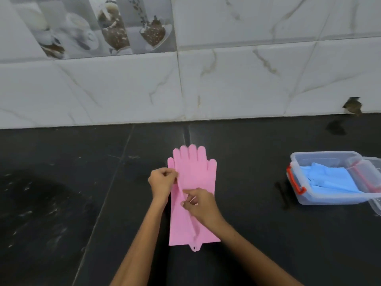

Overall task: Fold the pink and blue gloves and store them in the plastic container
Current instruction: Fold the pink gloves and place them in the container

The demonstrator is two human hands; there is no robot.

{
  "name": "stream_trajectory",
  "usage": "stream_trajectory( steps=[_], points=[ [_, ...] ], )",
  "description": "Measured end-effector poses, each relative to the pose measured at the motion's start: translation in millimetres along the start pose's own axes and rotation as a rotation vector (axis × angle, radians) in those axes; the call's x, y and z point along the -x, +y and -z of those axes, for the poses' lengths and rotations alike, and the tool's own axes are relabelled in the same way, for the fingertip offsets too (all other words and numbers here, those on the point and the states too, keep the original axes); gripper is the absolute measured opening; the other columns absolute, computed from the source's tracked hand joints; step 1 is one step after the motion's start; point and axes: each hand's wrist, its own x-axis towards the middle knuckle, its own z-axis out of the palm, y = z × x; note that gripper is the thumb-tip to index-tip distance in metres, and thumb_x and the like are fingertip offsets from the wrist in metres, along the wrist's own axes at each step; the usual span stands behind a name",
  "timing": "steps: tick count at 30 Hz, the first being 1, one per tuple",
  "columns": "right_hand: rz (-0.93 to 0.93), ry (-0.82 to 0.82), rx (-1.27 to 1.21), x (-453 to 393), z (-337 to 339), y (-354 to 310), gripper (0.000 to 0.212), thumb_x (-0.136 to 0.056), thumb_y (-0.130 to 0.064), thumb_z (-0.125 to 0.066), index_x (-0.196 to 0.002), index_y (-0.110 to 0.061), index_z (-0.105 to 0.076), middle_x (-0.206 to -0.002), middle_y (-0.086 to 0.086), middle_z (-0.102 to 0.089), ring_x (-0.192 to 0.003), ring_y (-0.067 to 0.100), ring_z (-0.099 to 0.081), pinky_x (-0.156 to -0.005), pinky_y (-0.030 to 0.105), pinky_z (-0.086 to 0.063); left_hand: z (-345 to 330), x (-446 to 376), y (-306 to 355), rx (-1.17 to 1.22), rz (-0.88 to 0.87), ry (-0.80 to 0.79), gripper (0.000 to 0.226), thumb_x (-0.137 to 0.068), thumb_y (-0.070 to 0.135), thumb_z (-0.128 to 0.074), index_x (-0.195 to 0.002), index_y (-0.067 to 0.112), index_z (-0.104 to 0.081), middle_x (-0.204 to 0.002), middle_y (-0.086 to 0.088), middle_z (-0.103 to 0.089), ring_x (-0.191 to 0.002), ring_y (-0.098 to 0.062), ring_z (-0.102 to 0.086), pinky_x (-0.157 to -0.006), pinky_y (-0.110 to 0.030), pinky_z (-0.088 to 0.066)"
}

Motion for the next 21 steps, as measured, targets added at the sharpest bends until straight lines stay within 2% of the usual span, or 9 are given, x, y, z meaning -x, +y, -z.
stream_trajectory(
  steps=[3, 5, 8, 11, 14, 16, 18, 21],
  points=[
    [-0.022, 0.025, 0.118, -6.8, -13.6, 15.5, 0.036, -0.085, -0.029, -0.067, -0.119, -0.016, -0.062, -0.112, 0.001, -0.063, -0.081, 0.005, -0.058, -0.073, 0.012, -0.043, 9.5, -1.7, -18.5, -0.085, 0.047, 0.004, 0.007, -0.078, 0.002, -0.068, -0.075, 0.003, -0.074, -0.077, -0.012, -0.072, -0.076, -0.028, -0.070, -0.078, -0.045, -0.059],
    [-0.033, 0.197, 0.164, -14.2, 2.4, 23.9, 0.028, -0.086, -0.028, -0.065, -0.112, -0.018, -0.065, -0.110, 0.000, -0.062, -0.078, 0.007, -0.058, -0.066, 0.013, -0.041, 8.8, -2.7, -18.7, -0.098, 0.032, -0.008, 0.006, -0.078, 0.009, -0.072, -0.080, 0.004, -0.075, -0.078, -0.008, -0.073, -0.075, -0.024, -0.070, -0.080, -0.042, -0.059],
    [-0.077, 0.447, 0.220, -35.7, 34.1, 30.1, 0.018, -0.088, -0.023, -0.061, -0.103, -0.014, -0.066, -0.108, 0.006, -0.062, -0.078, 0.013, -0.058, -0.068, 0.023, -0.043, 5.0, -6.2, -14.9, -0.121, 0.001, -0.012, 0.012, -0.076, 0.013, -0.078, -0.083, 0.004, -0.074, -0.072, 0.000, -0.069, -0.070, -0.014, -0.065, -0.078, -0.030, -0.056],
    [-0.167, 0.433, 0.228, -57.9, 48.9, 31.5, 0.027, -0.088, -0.023, -0.064, -0.109, -0.006, -0.065, -0.102, 0.010, -0.069, -0.083, 0.019, -0.063, -0.070, 0.025, -0.045, 3.9, -7.7, -13.9, -0.142, -0.038, -0.004, 0.016, -0.077, 0.005, -0.075, -0.093, 0.002, -0.072, -0.074, 0.001, -0.065, -0.069, -0.010, -0.061, -0.078, -0.024, -0.051],
    [-0.153, 0.424, 0.162, -70.4, 48.9, 27.2, 0.015, -0.083, -0.015, -0.069, -0.095, -0.007, -0.071, -0.088, 0.006, -0.073, -0.081, 0.019, -0.068, -0.070, 0.026, -0.051, 6.2, -9.0, -13.4, -0.129, -0.129, 0.002, 0.012, -0.079, 0.002, -0.071, -0.090, 0.006, -0.073, -0.071, 0.007, -0.065, -0.066, -0.004, -0.060, -0.065, -0.008, -0.048],
    [-0.109, 0.452, 0.119, -74.1, 44.8, 23.2, 0.011, -0.080, -0.013, -0.070, -0.090, -0.008, -0.072, -0.082, 0.003, -0.072, -0.074, 0.016, -0.068, -0.071, 0.030, -0.057, 9.1, -10.6, -13.1, -0.095, -0.169, 0.030, 0.011, -0.079, 0.001, -0.070, -0.085, 0.010, -0.073, -0.068, 0.011, -0.065, -0.065, -0.002, -0.061, -0.057, -0.003, -0.046],
    [-0.095, 0.454, 0.118, -75.6, 38.4, 21.2, 0.015, -0.080, -0.014, -0.071, -0.094, -0.007, -0.072, -0.083, 0.004, -0.072, -0.072, 0.014, -0.066, -0.072, 0.031, -0.058, 12.6, -14.3, -15.4, -0.084, -0.160, 0.048, 0.011, -0.080, 0.002, -0.070, -0.086, 0.009, -0.074, -0.069, 0.010, -0.065, -0.065, -0.003, -0.062, -0.059, -0.005, -0.048],
    [-0.125, 0.383, 0.169, -73.9, 32.6, 25.3, 0.017, -0.081, -0.016, -0.071, -0.095, -0.006, -0.070, -0.087, 0.007, -0.072, -0.073, 0.014, -0.064, -0.075, 0.030, -0.056, 16.1, -16.5, -23.5, -0.124, -0.100, 0.028, 0.012, -0.082, 0.005, -0.069, -0.093, 0.004, -0.073, -0.073, 0.002, -0.067, -0.070, -0.013, -0.064, -0.076, -0.027, -0.056]
  ],
)
